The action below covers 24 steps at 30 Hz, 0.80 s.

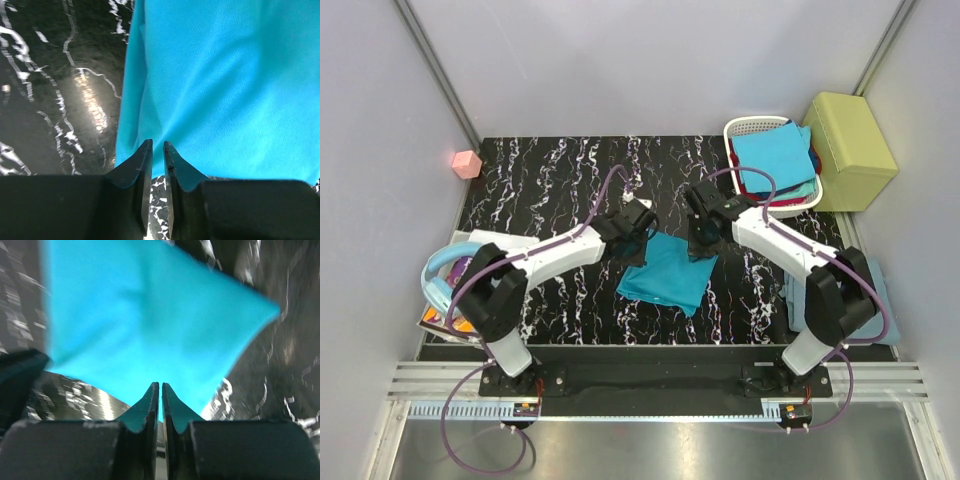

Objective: Fold and stack the t-shirts
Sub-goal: Smooth out wrinkles on the folded tshirt

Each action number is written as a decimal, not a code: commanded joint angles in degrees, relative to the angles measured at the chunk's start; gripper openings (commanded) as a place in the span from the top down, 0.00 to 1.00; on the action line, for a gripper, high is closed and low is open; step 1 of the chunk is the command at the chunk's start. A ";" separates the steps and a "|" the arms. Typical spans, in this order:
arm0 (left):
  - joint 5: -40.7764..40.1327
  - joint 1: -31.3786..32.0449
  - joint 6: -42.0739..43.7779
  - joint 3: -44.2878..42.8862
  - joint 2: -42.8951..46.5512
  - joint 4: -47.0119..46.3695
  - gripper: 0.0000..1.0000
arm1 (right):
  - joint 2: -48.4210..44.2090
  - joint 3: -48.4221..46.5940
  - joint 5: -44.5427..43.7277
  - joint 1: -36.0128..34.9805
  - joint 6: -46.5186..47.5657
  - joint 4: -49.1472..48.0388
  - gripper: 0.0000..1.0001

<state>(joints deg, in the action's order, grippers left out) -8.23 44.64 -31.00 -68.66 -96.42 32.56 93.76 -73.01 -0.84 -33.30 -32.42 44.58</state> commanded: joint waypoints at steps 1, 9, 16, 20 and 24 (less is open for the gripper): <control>3.13 -0.17 0.42 -3.14 -1.40 -4.60 0.82 | -4.28 3.83 -0.04 -0.89 -2.11 -1.86 0.88; 7.88 -0.17 -1.16 1.07 -4.82 -5.66 0.87 | -2.35 8.41 3.21 -1.77 -3.79 -2.65 0.89; 13.32 -0.08 -3.27 7.48 -7.20 -5.84 0.96 | -0.86 9.47 4.44 -2.38 -4.05 -0.47 0.94; 15.87 0.00 -4.06 10.56 -7.90 -6.27 1.00 | 2.39 9.03 4.45 -2.65 -3.35 2.44 0.99; 14.48 0.36 -3.98 11.36 -7.47 -6.19 1.00 | 1.79 9.38 2.43 -2.91 -2.21 2.62 1.00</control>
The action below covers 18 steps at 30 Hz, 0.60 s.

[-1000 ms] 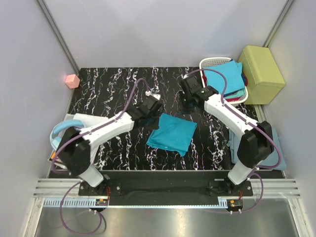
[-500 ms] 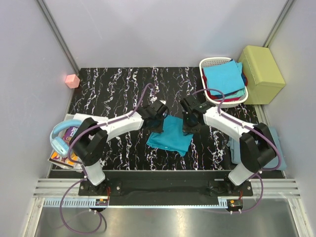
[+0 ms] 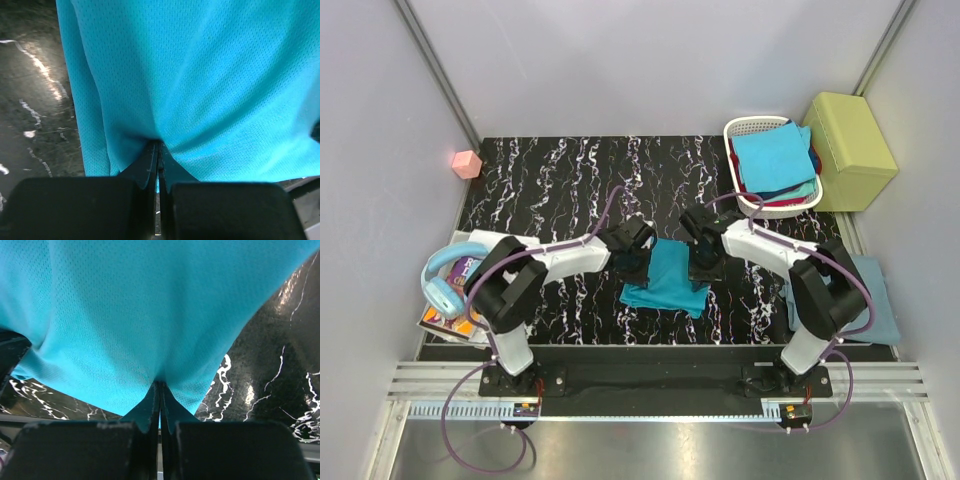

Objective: Fold and stack the t-shirts
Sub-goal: Smooth out wrinkles on the folded tshirt

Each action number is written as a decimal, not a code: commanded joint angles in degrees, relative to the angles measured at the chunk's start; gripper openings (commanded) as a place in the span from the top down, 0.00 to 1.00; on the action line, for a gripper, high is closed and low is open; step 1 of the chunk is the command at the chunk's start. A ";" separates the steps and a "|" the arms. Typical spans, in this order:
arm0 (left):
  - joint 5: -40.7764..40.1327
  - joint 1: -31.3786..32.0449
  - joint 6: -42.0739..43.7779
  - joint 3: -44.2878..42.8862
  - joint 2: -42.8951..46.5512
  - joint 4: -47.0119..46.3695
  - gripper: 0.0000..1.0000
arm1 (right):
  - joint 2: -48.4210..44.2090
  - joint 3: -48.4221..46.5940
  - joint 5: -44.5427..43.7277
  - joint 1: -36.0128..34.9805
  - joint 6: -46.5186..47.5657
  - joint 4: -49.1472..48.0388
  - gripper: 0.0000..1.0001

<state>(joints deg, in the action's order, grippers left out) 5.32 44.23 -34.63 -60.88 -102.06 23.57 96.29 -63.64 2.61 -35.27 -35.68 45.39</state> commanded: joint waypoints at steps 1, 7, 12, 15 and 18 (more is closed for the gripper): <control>-1.26 0.86 -0.52 3.58 -0.69 2.62 1.00 | -1.80 0.00 -1.46 -1.03 1.14 1.46 1.00; -7.95 1.12 -0.17 1.47 11.78 3.76 0.73 | -11.47 -2.36 -3.48 -1.39 0.88 -0.21 0.92; -7.43 1.12 -0.35 -1.61 13.21 4.90 0.67 | -11.30 -2.73 -2.70 -2.08 0.96 0.84 0.93; -5.86 1.30 -1.05 -1.61 10.05 4.73 0.68 | -10.33 0.52 -0.24 -2.53 0.35 -0.55 0.97; -4.19 2.44 -1.93 -0.47 6.62 4.12 0.70 | -10.16 4.56 1.16 -2.88 -0.88 -2.66 1.00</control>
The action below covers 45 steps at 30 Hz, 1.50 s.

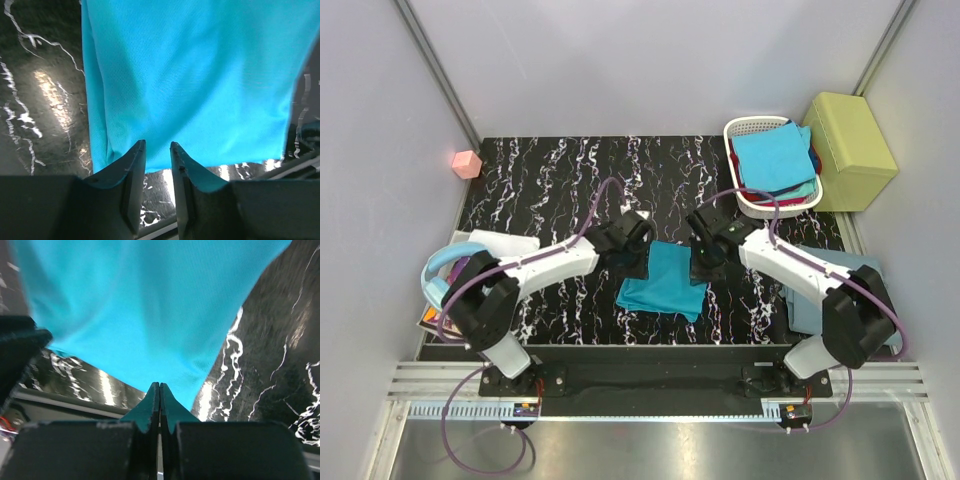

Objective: Fold and stack the t-shirts
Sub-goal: Smooth out wrinkles on the folded tshirt

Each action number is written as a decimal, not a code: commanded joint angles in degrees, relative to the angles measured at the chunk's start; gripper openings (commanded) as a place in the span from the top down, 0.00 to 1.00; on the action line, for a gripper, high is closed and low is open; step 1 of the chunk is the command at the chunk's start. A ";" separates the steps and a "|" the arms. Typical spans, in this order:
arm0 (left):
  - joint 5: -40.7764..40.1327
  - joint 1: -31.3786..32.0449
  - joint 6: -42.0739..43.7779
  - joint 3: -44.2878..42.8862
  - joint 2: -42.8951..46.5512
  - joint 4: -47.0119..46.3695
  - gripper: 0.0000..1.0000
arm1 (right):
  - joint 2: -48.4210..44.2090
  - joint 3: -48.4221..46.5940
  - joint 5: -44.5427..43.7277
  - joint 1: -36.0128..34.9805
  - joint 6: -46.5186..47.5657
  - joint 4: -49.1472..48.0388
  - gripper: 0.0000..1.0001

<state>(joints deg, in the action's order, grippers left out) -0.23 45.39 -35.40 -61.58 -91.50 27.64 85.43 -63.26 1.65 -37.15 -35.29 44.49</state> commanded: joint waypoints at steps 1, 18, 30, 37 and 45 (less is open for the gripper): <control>1.98 1.54 -1.51 1.19 -5.42 -0.30 0.70 | 0.62 5.07 2.83 -1.00 -1.45 -2.12 1.00; -5.62 3.83 -0.91 2.78 -1.95 0.39 0.74 | -5.77 2.54 -4.78 -2.14 -0.92 0.86 0.84; -26.83 5.33 -2.12 -1.44 27.78 15.33 0.01 | -19.85 -10.83 -17.99 -2.14 1.28 8.42 0.43; -29.74 5.33 -5.64 2.17 33.76 19.81 0.01 | -22.41 -6.26 -18.87 -2.14 0.92 6.58 0.39; -28.60 5.24 -2.49 0.94 27.01 18.16 0.01 | -17.15 -3.36 -17.82 -2.14 3.65 3.77 0.38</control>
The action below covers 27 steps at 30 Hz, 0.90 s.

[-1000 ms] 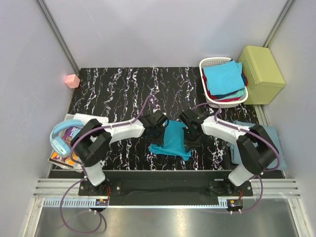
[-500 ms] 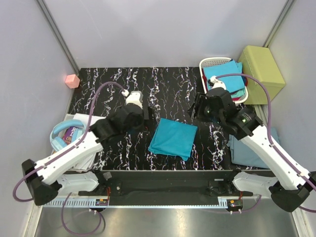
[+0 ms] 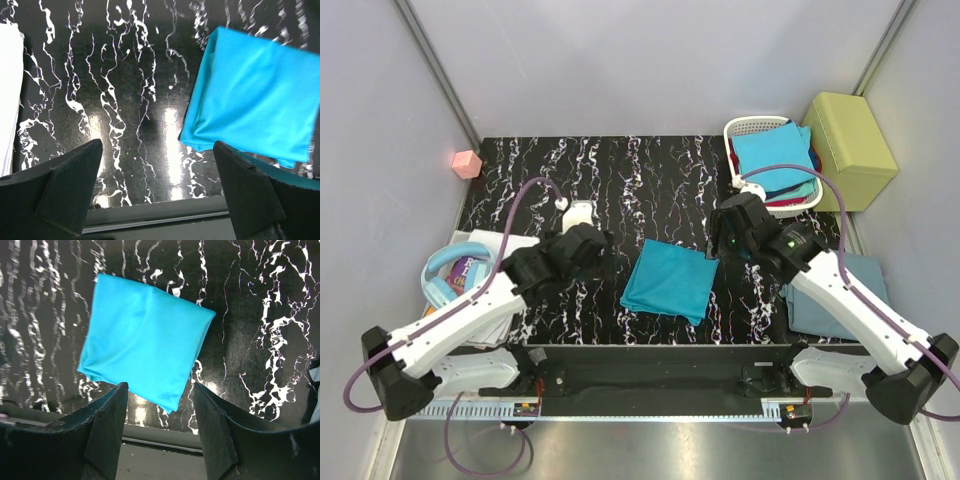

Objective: Fold and stack the t-shirts
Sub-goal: Smooth out wrinkles on the folded tshirt

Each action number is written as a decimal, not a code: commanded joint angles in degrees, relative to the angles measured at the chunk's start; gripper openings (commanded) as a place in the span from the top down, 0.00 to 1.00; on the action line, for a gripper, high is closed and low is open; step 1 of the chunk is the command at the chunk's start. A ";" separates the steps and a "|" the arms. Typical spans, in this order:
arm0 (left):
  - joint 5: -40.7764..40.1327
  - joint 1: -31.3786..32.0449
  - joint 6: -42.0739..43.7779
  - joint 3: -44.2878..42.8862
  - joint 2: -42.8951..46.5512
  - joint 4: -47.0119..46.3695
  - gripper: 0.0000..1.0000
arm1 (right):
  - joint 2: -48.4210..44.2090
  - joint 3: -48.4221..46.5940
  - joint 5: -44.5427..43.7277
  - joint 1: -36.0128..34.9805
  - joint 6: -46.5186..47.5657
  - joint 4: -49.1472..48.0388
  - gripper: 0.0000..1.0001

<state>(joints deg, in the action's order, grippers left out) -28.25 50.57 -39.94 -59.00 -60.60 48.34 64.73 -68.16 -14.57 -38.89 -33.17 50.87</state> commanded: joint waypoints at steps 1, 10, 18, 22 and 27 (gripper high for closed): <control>-0.06 0.06 2.41 -1.73 -6.09 -4.55 0.01 | 4.34 2.41 -1.34 -0.39 1.35 -3.40 0.38; 6.54 -0.38 6.63 -2.08 -20.60 -15.29 0.01 | 12.87 5.14 -0.29 0.31 -1.63 -4.99 0.38; 14.79 -4.76 11.11 -3.31 -29.56 -20.29 0.02 | 17.09 7.69 2.26 1.98 -5.59 -5.61 0.38; 17.88 -6.88 11.90 -5.24 -33.09 -20.91 0.06 | 20.25 8.04 2.96 2.86 -6.73 -7.19 0.39; 20.51 -8.64 13.05 -6.91 -36.08 -22.15 0.09 | 24.48 7.52 5.25 4.61 -8.49 -8.77 0.41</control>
<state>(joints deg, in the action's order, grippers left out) -12.08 42.85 -28.88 -62.85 -94.98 29.61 87.09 -60.16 -11.03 -35.68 -38.87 44.62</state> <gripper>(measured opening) 0.928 0.604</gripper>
